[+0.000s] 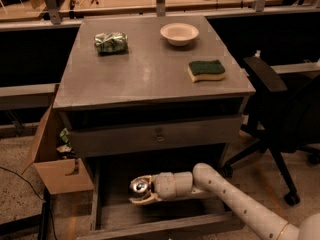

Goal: Place redbull can into middle drawer

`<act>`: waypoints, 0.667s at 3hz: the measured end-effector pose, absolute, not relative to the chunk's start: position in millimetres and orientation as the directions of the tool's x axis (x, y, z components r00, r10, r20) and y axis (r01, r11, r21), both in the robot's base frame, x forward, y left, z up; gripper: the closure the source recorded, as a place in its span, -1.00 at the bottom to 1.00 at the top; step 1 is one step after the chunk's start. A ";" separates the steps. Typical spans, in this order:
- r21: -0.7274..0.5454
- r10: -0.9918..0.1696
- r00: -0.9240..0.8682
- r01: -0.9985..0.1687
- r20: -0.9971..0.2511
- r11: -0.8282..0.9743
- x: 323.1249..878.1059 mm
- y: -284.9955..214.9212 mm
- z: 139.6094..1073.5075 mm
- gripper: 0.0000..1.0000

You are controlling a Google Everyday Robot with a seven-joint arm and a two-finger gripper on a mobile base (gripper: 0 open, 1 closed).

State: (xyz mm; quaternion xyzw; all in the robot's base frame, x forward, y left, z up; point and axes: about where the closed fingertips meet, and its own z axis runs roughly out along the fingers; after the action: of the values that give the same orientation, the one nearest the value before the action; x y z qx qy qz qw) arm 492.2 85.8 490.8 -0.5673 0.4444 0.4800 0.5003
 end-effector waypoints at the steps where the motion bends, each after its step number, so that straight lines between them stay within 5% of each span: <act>1: -0.132 -0.027 0.136 -0.985 -0.990 -0.111 495.7 91.8 466.3 0.82; 2: -0.092 -0.086 0.101 -0.991 -0.991 -0.102 495.2 91.9 444.5 0.45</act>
Offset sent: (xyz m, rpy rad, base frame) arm 0.0051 0.0019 -0.0745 -0.1417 0.0923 -0.0461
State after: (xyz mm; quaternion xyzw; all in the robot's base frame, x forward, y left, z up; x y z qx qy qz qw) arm 495.2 91.9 444.5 -0.5697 0.4724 0.4758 0.4753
